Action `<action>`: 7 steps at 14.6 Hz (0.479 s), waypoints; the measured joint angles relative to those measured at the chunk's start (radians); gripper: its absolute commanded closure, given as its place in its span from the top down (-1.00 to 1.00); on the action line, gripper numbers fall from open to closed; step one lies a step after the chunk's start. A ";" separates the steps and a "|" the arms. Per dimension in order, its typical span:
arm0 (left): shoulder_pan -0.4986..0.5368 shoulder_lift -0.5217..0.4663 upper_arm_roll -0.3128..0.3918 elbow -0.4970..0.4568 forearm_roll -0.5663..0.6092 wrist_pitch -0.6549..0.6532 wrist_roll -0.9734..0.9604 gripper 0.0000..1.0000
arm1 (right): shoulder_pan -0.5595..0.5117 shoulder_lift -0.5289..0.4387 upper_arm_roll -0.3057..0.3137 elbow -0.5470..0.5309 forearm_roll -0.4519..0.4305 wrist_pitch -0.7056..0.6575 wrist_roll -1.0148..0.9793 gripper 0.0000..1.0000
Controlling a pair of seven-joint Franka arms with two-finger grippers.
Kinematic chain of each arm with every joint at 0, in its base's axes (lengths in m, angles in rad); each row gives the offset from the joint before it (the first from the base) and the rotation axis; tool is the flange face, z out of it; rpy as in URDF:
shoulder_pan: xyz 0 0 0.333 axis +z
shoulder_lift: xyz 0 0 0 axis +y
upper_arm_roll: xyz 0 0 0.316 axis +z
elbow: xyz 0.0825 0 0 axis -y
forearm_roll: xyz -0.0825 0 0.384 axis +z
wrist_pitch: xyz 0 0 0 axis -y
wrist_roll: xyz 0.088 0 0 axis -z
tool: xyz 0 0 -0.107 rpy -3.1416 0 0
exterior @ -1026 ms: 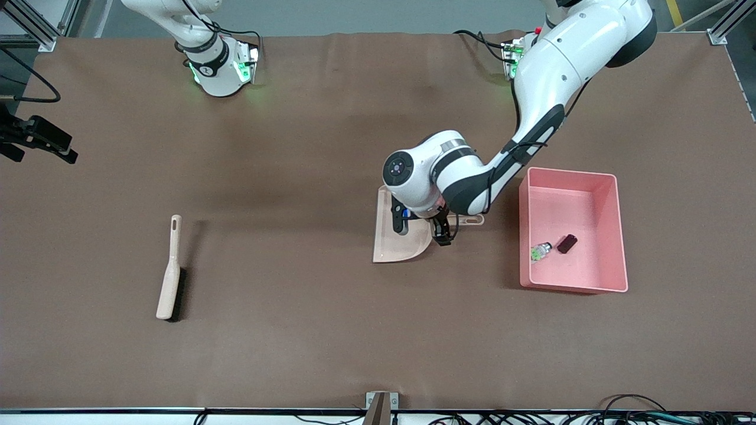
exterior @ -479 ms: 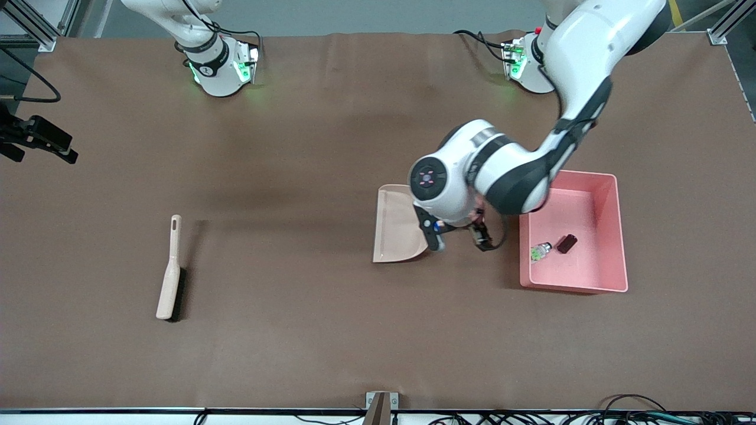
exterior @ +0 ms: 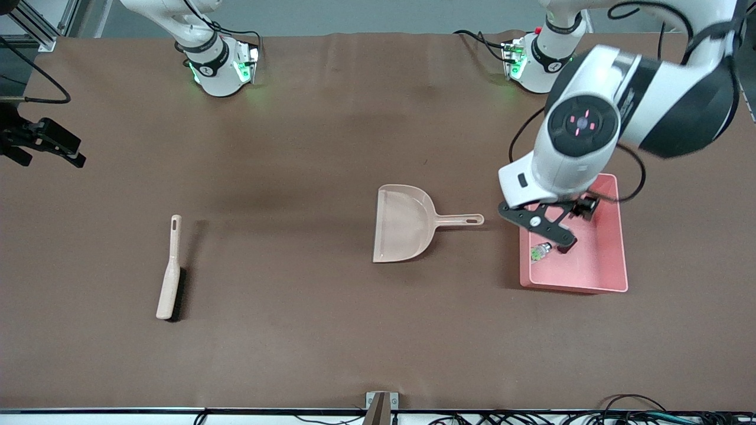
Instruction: Clean e-waste and dump in bin
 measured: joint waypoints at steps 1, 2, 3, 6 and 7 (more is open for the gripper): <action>-0.001 -0.023 0.001 -0.001 -0.001 -0.013 -0.108 1.00 | 0.000 0.000 0.000 0.000 0.000 0.000 0.001 1.00; 0.011 -0.039 0.002 -0.002 -0.003 -0.020 -0.185 1.00 | 0.000 0.000 -0.001 0.000 0.000 0.000 0.001 1.00; 0.045 -0.056 0.002 -0.002 -0.010 -0.020 -0.232 1.00 | 0.000 0.000 -0.002 0.000 0.000 -0.001 0.001 1.00; 0.203 -0.118 0.003 0.003 -0.062 -0.012 -0.246 1.00 | 0.000 0.000 -0.003 0.000 0.000 -0.001 0.001 1.00; 0.253 -0.143 0.003 0.004 -0.092 -0.006 -0.245 1.00 | 0.000 0.000 -0.003 0.000 0.000 -0.001 0.001 1.00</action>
